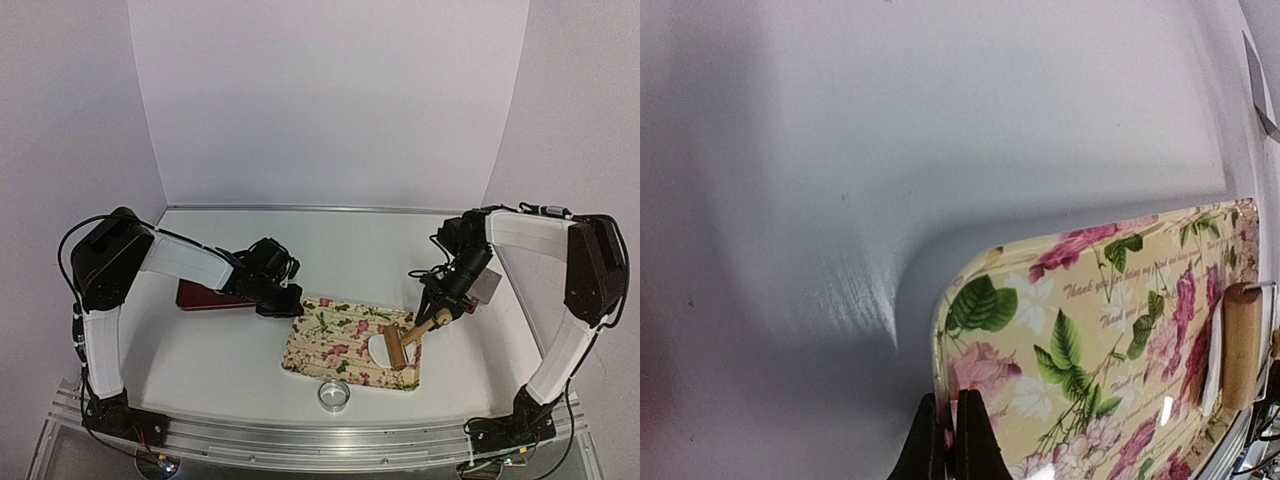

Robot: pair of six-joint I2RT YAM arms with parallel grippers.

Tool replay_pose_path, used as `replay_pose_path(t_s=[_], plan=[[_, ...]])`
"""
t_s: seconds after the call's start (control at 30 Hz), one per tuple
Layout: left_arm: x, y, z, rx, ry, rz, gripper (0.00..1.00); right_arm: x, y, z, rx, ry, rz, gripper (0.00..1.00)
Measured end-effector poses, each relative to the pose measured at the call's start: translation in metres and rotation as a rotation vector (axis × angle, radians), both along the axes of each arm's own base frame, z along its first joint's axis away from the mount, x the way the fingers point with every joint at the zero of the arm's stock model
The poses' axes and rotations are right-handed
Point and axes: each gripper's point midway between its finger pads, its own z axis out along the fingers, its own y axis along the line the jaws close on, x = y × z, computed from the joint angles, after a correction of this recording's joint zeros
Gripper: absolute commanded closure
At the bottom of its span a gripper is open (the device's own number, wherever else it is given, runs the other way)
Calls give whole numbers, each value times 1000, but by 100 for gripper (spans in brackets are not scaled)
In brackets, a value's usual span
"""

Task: Roll out the dumpling wrappers from the dough
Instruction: Flatten out the dough on the work surface, then place the rolling pin at the center of the board.

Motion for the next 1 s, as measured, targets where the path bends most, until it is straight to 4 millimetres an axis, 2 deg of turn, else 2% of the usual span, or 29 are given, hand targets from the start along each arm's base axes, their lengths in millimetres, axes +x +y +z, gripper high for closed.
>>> replay_pose_path(t_s=[0.17,0.47,0.73,0.87,1.0], plan=[[-2,7,0,1,7,-1,100,4,-19,0,-2,-3,-29,100],[-2,8,0,2,5,-11,100,8,-28,1,-16,-16,-19,100],[-4,8,0,1,11,-12,100,19,-34,5,-41,-46,-28,100],[-4,8,1,-2,16,-11,100,29,-38,12,-72,-85,-24,100],[-2,9,3,19,20,0,100,42,-47,27,-122,-129,-24,100]])
